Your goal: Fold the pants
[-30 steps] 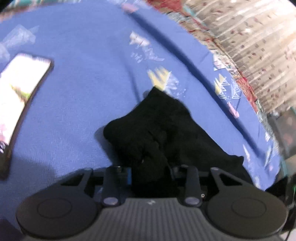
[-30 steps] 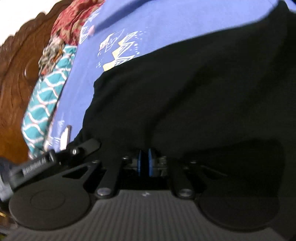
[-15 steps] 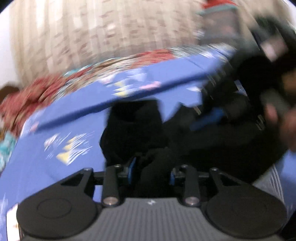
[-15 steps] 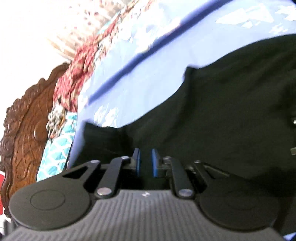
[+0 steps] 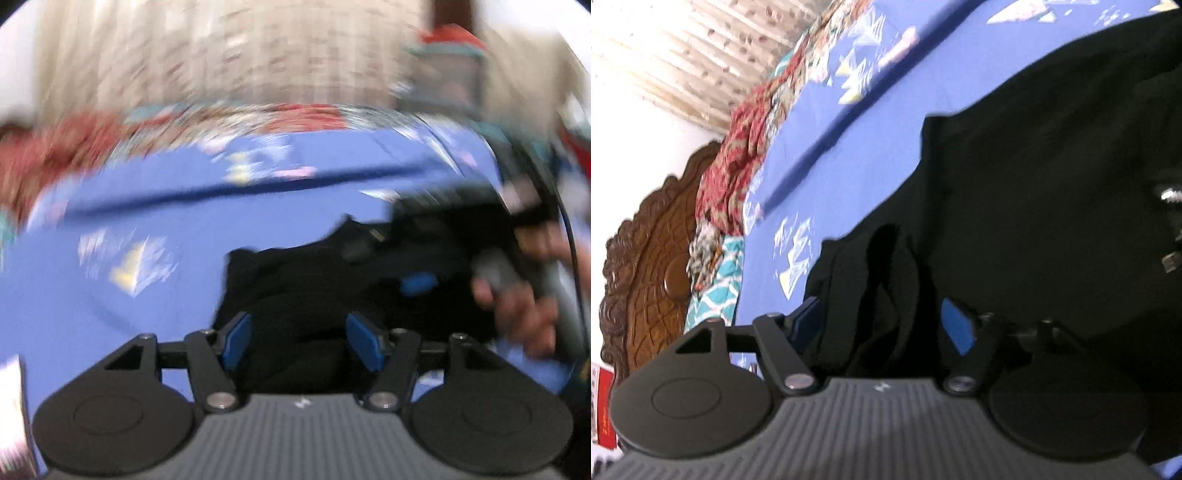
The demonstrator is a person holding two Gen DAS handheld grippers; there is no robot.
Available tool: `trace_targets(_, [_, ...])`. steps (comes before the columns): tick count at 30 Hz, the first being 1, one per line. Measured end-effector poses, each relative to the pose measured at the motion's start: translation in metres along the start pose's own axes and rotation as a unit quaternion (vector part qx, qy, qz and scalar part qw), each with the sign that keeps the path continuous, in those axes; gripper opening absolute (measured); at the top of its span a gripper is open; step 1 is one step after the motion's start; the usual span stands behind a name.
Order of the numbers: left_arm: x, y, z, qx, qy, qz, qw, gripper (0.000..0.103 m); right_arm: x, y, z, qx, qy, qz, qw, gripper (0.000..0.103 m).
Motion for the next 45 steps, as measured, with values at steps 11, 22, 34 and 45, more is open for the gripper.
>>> trace_targets(11, [-0.013,0.011,-0.066,0.158,-0.004,-0.027,0.9871,0.048,-0.041,0.042,-0.072,0.245,0.081,0.003,0.966,0.033])
trace_targets(22, [-0.033,-0.006,-0.024,0.119,0.031,-0.021,0.9921,0.049,0.012,-0.010,0.002,0.220,0.168,0.084,0.957,0.032])
trace_targets(34, [-0.063,-0.004,0.015,0.099,0.081,-0.058,0.9901,0.013,0.067,-0.029,-0.002,0.169,0.113,0.167,0.965,0.020])
trace_targets(45, [-0.094,0.026,0.037,-0.006,0.027,-0.117,0.9927,0.010,0.011,-0.036,0.035,0.070,0.094,0.044,0.992,0.011])
Point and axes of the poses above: each gripper's, at about its wrist camera, not at the fingertips, and x roughly against the way its jaws point, z to its right, y to its underside, the point moved 7 cm from there along -x, roughly the way its jaws point, and after that the axes turned 8 degrees about y, right-handed, at the moved point
